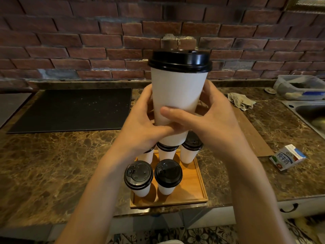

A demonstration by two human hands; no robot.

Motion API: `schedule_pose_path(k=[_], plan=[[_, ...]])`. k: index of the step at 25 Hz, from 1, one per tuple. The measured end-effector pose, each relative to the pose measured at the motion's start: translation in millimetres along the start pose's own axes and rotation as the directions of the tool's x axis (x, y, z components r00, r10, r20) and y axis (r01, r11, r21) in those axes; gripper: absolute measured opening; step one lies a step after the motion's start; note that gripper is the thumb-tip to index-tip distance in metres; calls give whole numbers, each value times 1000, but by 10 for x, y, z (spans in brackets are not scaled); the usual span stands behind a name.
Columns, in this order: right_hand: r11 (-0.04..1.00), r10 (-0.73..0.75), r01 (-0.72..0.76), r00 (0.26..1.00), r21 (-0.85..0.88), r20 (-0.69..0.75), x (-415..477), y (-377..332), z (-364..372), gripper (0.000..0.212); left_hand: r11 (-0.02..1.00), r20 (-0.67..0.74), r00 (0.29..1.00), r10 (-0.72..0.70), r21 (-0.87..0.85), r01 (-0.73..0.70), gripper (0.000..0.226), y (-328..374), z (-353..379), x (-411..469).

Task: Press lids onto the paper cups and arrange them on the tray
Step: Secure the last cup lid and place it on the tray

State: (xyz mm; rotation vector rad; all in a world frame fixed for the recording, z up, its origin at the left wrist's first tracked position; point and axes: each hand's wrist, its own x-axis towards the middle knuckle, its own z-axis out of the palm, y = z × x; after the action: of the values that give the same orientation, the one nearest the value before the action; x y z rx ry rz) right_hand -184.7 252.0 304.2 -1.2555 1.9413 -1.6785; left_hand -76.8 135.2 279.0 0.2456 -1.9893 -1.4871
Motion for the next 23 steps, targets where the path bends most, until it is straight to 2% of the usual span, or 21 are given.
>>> schedule_pose_path(k=[4,7,11,15,18,23], plan=[[996,-18,7,992,84,125,5,28,-85,75,997,115,993,-25,-66,33,75,41,-84,-8],[988,-30,-11,967,155,254,3,25,-134,65,991,267,962,-57,-104,87,67,39,-129,-23],[980,-26,-41,944,196,329,-12,58,-132,58,981,334,938,-93,-127,143,78,25,-157,-40],[983,-12,-47,947,175,322,-8,61,-119,60,979,313,943,-110,-128,157,82,-8,-151,-28],[988,-5,-40,955,147,296,5,30,-126,60,981,272,957,-106,-127,145,74,-28,-149,-14],[998,21,-31,979,48,201,-7,-31,-70,74,991,81,992,-99,-86,106,77,-21,-58,-25]])
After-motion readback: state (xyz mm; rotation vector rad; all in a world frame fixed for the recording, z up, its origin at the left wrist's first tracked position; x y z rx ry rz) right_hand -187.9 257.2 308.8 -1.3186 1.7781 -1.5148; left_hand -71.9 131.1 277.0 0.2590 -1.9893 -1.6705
